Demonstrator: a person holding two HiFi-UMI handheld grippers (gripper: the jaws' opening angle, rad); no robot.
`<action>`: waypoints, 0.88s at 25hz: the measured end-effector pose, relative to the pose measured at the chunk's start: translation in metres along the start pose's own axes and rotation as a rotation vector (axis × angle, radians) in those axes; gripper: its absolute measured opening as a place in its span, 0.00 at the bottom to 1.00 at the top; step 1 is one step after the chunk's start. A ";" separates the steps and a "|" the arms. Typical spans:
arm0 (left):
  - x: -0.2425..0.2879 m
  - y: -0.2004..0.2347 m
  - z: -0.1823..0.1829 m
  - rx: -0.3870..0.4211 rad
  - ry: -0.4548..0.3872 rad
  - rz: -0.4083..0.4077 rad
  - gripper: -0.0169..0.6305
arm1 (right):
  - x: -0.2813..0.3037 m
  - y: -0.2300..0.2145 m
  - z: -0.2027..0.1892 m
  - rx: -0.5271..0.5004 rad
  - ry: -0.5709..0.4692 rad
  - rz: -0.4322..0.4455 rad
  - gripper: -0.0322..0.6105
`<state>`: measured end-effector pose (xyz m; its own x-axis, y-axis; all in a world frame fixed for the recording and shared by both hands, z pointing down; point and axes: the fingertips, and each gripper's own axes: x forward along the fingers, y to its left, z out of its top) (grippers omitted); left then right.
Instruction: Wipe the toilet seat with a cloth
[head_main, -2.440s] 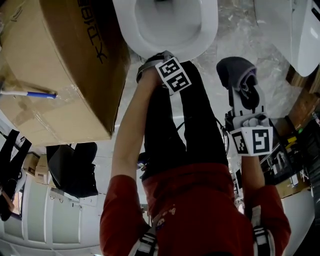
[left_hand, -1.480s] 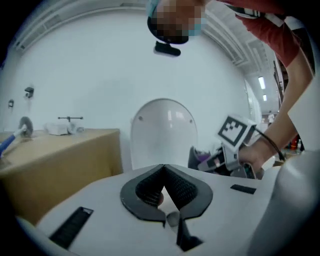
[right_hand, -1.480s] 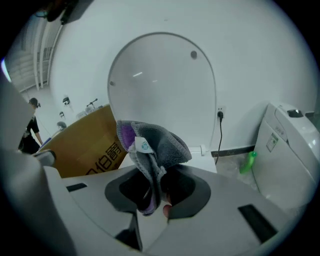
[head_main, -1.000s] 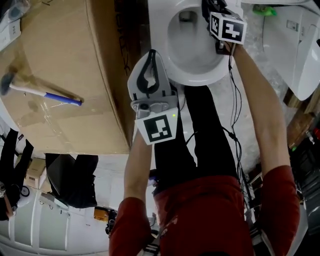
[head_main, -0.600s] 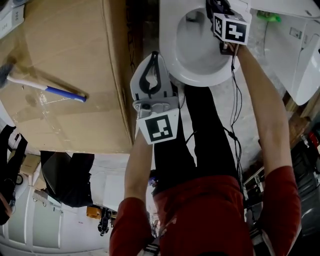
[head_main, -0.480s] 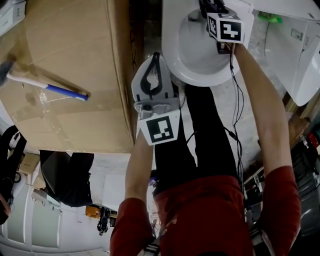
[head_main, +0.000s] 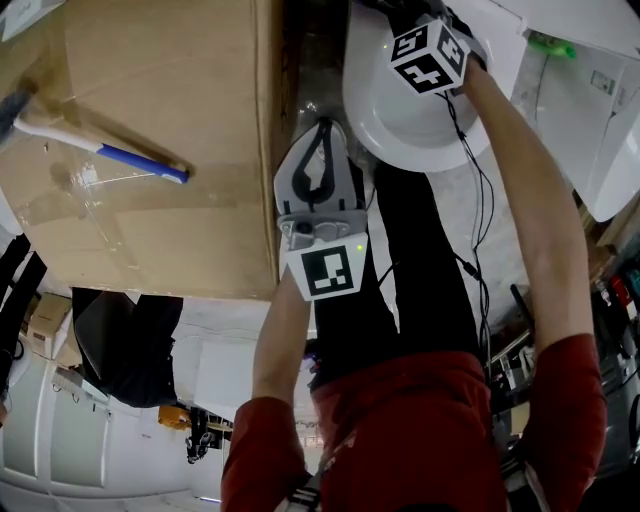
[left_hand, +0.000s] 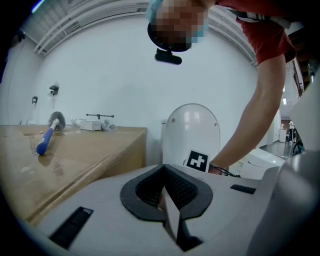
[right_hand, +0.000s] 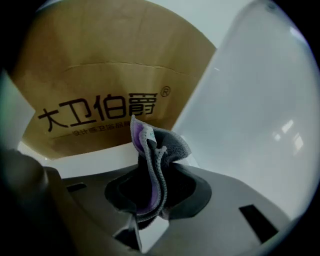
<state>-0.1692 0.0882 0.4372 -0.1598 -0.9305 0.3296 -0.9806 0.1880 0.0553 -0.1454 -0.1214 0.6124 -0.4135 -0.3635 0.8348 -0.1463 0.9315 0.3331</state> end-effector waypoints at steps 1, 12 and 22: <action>-0.003 -0.001 -0.001 0.004 0.003 -0.005 0.05 | 0.002 0.007 0.008 -0.062 -0.003 0.017 0.20; -0.029 -0.007 0.012 -0.022 -0.027 -0.029 0.05 | -0.014 0.110 0.028 -0.521 -0.092 0.168 0.19; -0.055 -0.012 0.017 0.001 -0.041 -0.062 0.05 | -0.063 0.201 -0.010 -0.633 -0.173 0.260 0.19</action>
<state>-0.1507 0.1320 0.4022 -0.1037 -0.9524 0.2868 -0.9888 0.1298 0.0737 -0.1403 0.0885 0.6313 -0.5092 -0.0739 0.8575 0.5054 0.7808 0.3674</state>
